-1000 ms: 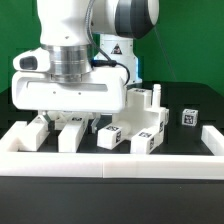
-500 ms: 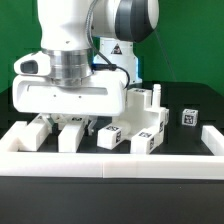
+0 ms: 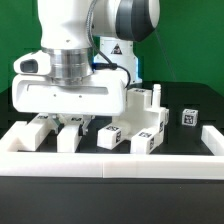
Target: Assemble chair
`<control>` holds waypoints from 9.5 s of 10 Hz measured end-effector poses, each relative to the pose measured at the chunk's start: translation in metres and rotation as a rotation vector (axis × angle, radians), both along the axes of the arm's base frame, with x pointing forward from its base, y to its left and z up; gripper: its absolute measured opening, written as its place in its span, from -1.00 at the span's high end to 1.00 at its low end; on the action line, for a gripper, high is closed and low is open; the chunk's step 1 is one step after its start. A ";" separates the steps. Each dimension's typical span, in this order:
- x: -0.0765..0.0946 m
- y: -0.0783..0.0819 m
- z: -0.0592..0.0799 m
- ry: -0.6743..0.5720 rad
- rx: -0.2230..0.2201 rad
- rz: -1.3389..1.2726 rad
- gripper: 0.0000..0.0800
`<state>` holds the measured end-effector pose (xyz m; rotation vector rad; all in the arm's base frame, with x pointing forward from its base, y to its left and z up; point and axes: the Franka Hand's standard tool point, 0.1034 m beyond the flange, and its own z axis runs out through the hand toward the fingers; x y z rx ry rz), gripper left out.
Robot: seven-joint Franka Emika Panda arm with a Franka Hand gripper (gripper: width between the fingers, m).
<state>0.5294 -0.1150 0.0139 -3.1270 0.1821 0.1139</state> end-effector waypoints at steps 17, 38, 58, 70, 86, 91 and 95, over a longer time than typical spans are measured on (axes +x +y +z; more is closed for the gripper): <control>0.016 0.006 0.106 0.008 0.096 -0.228 0.27; 0.031 0.135 0.132 -0.012 0.087 -0.514 0.27; 0.026 0.144 0.127 -0.028 0.090 -0.391 0.27; 0.026 0.143 0.116 -0.024 0.079 -0.392 0.27; 0.022 0.148 0.116 -0.028 0.078 -0.413 0.27; 0.023 0.148 0.117 -0.032 0.079 -0.414 0.27; 0.021 0.149 0.121 -0.036 0.083 -0.413 0.27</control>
Offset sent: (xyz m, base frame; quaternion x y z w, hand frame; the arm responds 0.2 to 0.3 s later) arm -0.0103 -0.0164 0.0361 -0.0196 -0.0440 0.0425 0.9979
